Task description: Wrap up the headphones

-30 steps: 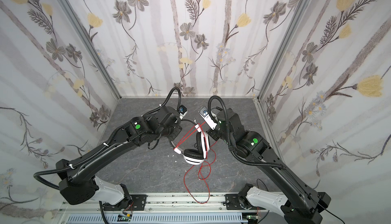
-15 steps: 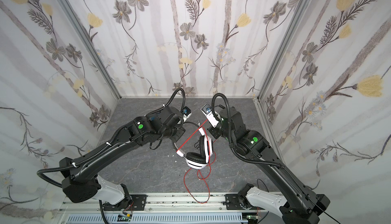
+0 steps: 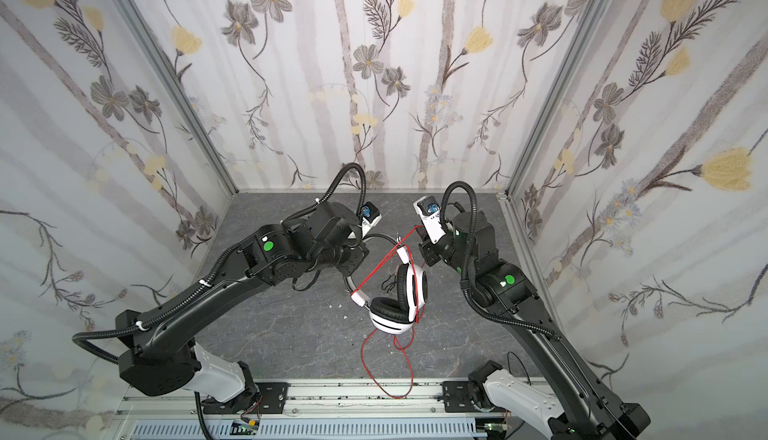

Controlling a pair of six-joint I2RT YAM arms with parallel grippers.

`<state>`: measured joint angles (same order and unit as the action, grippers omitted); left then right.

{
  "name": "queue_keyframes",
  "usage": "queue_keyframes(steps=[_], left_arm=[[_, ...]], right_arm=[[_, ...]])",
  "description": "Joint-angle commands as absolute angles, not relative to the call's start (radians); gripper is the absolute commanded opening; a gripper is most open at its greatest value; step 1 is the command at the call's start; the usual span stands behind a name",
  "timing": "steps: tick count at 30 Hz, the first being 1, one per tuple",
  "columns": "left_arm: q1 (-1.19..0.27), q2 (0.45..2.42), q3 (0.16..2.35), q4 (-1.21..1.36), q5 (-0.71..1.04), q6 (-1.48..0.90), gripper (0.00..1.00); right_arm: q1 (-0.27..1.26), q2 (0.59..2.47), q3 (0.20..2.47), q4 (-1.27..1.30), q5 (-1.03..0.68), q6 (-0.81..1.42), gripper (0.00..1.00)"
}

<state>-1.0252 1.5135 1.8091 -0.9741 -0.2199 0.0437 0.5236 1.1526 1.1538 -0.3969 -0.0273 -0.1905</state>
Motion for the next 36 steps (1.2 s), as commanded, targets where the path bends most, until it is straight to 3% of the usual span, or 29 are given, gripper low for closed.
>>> queue_keyframes(steps=[1, 17, 30, 36], left_arm=[[-1.035, 1.508, 1.855, -0.902, -0.192, 0.008, 0.0], [-1.058, 1.555, 2.109, -0.846, -0.104, -0.018, 0.0], [-1.071, 1.544, 2.126, -0.684, -0.042, -0.08, 0.0], [-1.07, 1.557, 2.121, -0.569, -0.032, -0.102, 0.0]], right_arm=[[0.503, 1.141, 1.125, -0.297, -0.093, -0.139, 0.22], [0.458, 1.071, 0.997, -0.022, -0.264, -0.055, 0.24], [0.456, 1.025, 0.884, 0.185, -0.479, 0.078, 0.26], [0.454, 1.01, 0.817, 0.321, -0.535, 0.188, 0.34]])
